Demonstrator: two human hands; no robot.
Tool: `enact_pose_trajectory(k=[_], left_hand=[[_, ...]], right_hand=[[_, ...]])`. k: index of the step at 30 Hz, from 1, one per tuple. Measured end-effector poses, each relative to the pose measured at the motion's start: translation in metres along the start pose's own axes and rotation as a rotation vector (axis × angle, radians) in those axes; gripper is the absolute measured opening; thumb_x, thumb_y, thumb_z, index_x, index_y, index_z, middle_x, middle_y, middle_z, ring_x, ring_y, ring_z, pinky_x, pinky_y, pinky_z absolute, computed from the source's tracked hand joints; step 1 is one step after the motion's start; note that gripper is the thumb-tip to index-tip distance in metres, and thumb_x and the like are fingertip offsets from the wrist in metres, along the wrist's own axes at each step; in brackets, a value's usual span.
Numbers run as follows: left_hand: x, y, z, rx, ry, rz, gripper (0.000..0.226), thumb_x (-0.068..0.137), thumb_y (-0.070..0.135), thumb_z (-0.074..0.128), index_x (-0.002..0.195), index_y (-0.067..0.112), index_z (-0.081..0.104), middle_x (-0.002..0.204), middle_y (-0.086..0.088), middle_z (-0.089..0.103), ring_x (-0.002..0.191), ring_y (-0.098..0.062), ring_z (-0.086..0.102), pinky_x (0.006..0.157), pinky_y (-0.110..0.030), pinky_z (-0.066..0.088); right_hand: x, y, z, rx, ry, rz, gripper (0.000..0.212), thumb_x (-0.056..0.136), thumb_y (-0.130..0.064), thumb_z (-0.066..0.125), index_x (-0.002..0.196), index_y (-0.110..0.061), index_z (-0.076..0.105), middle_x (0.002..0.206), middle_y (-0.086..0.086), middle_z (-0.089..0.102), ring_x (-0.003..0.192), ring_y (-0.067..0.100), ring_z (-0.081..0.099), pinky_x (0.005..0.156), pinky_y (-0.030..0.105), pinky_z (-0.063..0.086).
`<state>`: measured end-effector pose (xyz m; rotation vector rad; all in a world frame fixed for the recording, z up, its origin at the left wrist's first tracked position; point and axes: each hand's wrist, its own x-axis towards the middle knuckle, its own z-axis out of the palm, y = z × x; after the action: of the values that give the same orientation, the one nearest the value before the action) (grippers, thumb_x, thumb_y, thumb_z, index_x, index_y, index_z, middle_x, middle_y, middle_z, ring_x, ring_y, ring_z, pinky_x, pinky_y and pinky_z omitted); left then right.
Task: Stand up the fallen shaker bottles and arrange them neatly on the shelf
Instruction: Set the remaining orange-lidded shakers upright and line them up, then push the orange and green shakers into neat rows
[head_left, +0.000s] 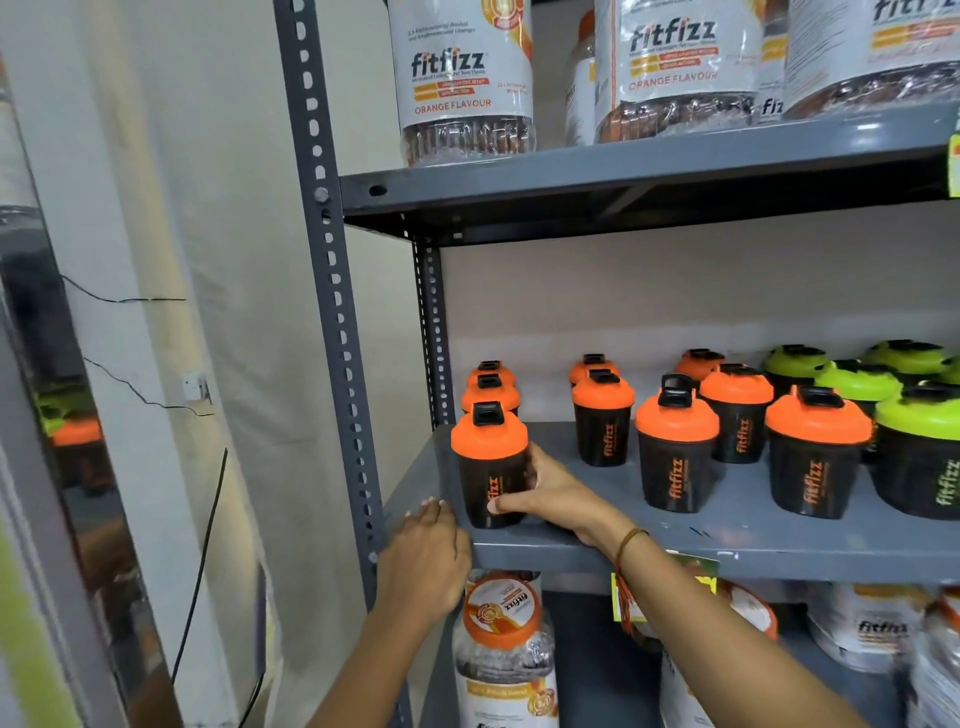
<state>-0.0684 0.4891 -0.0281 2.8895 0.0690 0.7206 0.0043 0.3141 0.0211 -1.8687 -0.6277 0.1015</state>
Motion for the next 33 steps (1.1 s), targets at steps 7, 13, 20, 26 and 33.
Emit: enact_pose_trajectory(k=[7,13,20,26,33], left_hand=[[-0.041,0.017,-0.016,-0.63,0.501,-0.123,0.039,0.089,0.038,0.04,0.106,0.024,0.073,0.103,0.001,0.074,0.081,-0.002,0.062,0.069,-0.021,0.049],[-0.041,0.108,-0.017,-0.866,0.392,0.182,0.031,0.082,0.047,0.057,0.103,0.03,0.073,0.096,0.019,0.071,0.087,0.005,0.065,0.078,-0.03,0.055],[0.006,0.19,0.008,-0.876,-0.164,0.094,0.106,0.065,0.049,0.08,0.15,0.025,0.023,0.146,0.002,0.047,0.132,-0.015,0.046,0.107,-0.038,0.041],[0.054,0.211,0.019,-1.072,-0.343,-0.07,0.092,0.05,0.042,0.091,0.126,0.035,0.039,0.124,0.005,0.062,0.111,-0.015,0.06,0.1,-0.039,0.046],[0.074,0.22,0.028,-1.118,-0.359,-0.153,0.074,0.06,0.026,0.09,0.122,0.023,0.05,0.115,0.0,0.065,0.107,-0.016,0.06,0.086,-0.028,0.047]], right_hand=[[-0.032,-0.008,-0.012,0.034,0.078,-0.069,0.093,0.078,-0.025,0.083,0.151,-0.031,0.025,0.133,-0.016,0.044,0.124,0.006,0.046,0.103,0.03,0.041],[-0.091,-0.014,-0.05,-0.156,0.719,-0.44,0.041,0.084,-0.034,0.074,0.123,-0.033,0.059,0.122,-0.012,0.06,0.11,0.003,0.061,0.086,0.027,0.054],[-0.148,0.021,-0.15,-0.198,1.147,-0.228,0.08,0.085,-0.015,0.075,0.153,-0.014,0.032,0.152,0.005,0.044,0.139,0.019,0.043,0.116,0.04,0.036],[-0.153,0.071,-0.196,-0.284,0.936,0.158,0.114,0.078,-0.033,0.082,0.16,-0.008,0.007,0.163,0.018,0.024,0.149,0.033,0.027,0.119,0.045,0.027],[-0.133,0.087,-0.232,-0.36,0.751,0.21,0.094,0.067,-0.038,0.087,0.141,-0.011,0.036,0.136,0.014,0.06,0.123,0.036,0.058,0.096,0.043,0.048]])
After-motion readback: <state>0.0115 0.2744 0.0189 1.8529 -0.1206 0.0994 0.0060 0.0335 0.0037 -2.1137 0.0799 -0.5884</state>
